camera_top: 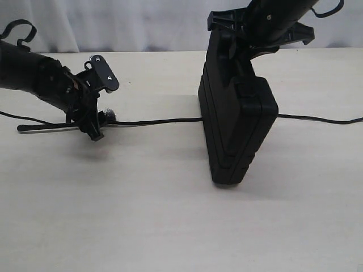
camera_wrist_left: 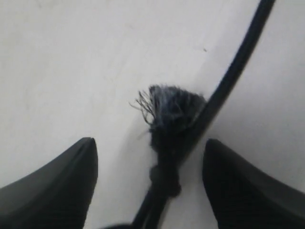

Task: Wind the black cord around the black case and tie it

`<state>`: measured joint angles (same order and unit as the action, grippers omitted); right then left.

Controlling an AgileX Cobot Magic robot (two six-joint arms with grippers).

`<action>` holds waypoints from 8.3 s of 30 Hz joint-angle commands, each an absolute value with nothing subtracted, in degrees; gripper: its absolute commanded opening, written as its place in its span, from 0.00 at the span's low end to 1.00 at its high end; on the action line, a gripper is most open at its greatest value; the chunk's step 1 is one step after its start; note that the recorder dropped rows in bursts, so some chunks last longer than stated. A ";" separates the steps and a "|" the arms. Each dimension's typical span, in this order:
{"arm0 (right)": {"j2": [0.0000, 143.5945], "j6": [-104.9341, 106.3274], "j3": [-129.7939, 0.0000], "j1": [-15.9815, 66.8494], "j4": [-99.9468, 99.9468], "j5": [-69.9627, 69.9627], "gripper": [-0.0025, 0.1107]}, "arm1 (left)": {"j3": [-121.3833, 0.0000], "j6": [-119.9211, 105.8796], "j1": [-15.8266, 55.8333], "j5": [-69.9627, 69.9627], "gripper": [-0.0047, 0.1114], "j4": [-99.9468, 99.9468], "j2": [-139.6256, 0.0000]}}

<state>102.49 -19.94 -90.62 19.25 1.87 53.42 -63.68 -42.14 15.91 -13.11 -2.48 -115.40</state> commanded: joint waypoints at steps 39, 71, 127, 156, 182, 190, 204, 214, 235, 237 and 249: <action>102.26 -20.20 -90.59 19.52 2.76 53.83 0.06 | -78.51 -61.25 15.92 -47.23 0.55 49.75 -120.04; 102.26 -20.20 -90.59 19.52 2.76 53.83 0.06 | -79.40 -80.49 24.30 -46.22 0.04 18.87 -122.03; 102.26 -20.20 -90.59 19.52 2.76 53.83 0.06 | -79.40 -69.50 29.83 -25.65 0.04 33.59 -109.77; 102.26 -20.20 -90.59 19.52 2.76 53.83 0.06 | -79.40 -53.87 31.28 -21.92 0.04 8.80 -109.77; 102.26 -20.20 -90.59 19.52 2.76 53.83 0.06 | -79.40 3.12 31.98 -18.80 0.04 -45.92 -109.77; 102.26 -20.20 -90.59 19.52 2.76 53.83 0.06 | -79.40 5.98 33.75 -23.14 0.04 -43.85 -109.77; 102.26 -20.20 -90.59 19.52 2.76 53.83 0.06 | -79.51 8.85 39.29 -36.67 0.04 -48.23 -109.77; 102.26 -20.20 -90.59 19.52 2.76 53.83 0.06 | -79.51 7.33 41.98 -38.26 0.04 -45.21 -109.77; 102.26 -20.20 -90.59 19.52 2.76 53.75 0.06 | -88.12 -30.76 34.95 -63.48 0.04 -5.98 -113.66; 102.26 -20.20 -90.59 19.52 2.76 53.75 0.06 | -88.12 -31.33 34.95 -65.37 0.04 -3.81 -116.45; 102.26 -20.20 -90.59 19.52 2.76 53.75 0.06 | -88.12 -45.43 34.95 -67.32 0.51 3.08 -121.54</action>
